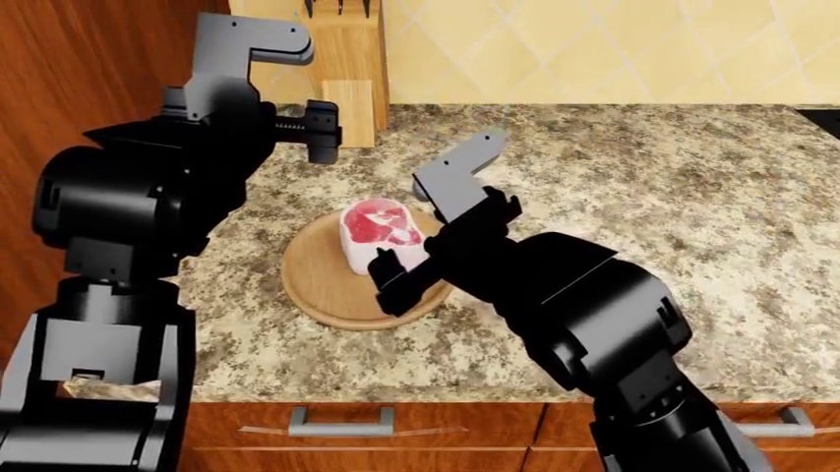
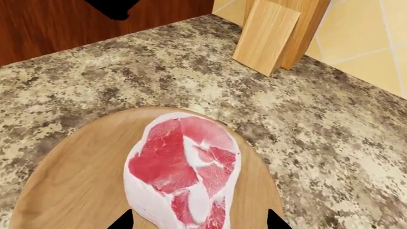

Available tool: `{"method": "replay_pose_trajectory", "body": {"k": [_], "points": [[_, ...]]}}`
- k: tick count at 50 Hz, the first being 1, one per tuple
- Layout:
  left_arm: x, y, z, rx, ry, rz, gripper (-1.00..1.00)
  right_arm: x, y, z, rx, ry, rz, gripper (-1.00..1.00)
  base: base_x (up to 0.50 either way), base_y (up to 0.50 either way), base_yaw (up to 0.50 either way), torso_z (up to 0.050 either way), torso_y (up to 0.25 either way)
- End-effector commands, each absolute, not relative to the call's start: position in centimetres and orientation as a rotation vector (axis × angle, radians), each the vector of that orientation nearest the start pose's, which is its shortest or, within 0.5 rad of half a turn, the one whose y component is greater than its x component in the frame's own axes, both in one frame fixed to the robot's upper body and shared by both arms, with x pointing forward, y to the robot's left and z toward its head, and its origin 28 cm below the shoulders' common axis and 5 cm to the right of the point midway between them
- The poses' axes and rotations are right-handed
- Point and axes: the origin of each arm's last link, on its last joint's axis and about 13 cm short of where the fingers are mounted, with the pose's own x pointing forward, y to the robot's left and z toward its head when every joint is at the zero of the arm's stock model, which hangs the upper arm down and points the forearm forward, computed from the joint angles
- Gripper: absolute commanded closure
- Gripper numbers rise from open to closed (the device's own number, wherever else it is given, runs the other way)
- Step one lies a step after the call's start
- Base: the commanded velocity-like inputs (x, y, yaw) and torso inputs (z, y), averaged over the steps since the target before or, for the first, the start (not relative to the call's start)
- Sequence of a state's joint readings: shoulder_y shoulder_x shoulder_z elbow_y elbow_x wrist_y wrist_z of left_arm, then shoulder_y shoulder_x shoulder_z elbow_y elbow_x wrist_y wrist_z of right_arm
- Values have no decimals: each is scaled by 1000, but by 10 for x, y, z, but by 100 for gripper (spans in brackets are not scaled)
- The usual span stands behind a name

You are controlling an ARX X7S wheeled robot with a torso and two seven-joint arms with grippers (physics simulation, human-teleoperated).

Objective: Place the steak on the rack of the oven.

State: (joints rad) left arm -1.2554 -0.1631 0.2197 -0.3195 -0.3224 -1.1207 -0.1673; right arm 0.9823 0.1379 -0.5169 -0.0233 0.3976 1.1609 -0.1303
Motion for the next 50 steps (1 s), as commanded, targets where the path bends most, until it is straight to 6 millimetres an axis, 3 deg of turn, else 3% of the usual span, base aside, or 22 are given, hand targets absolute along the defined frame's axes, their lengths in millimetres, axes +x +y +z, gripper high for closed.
{"method": "replay_pose_trajectory", "body": {"k": [1,22,50], "points": [[373,218,276,92,217,3,-100,336,-37,198,-306,326,608,-100,0,0,0,0,0],[373,219,272,90,225,3,-100,344,-38,184,-294,354,607,-100,0,0,0,0,0],[373,218,273,92,220,0,-100,347,-36,181,-298,366,615,-100,0,0,0,0,0]]}}
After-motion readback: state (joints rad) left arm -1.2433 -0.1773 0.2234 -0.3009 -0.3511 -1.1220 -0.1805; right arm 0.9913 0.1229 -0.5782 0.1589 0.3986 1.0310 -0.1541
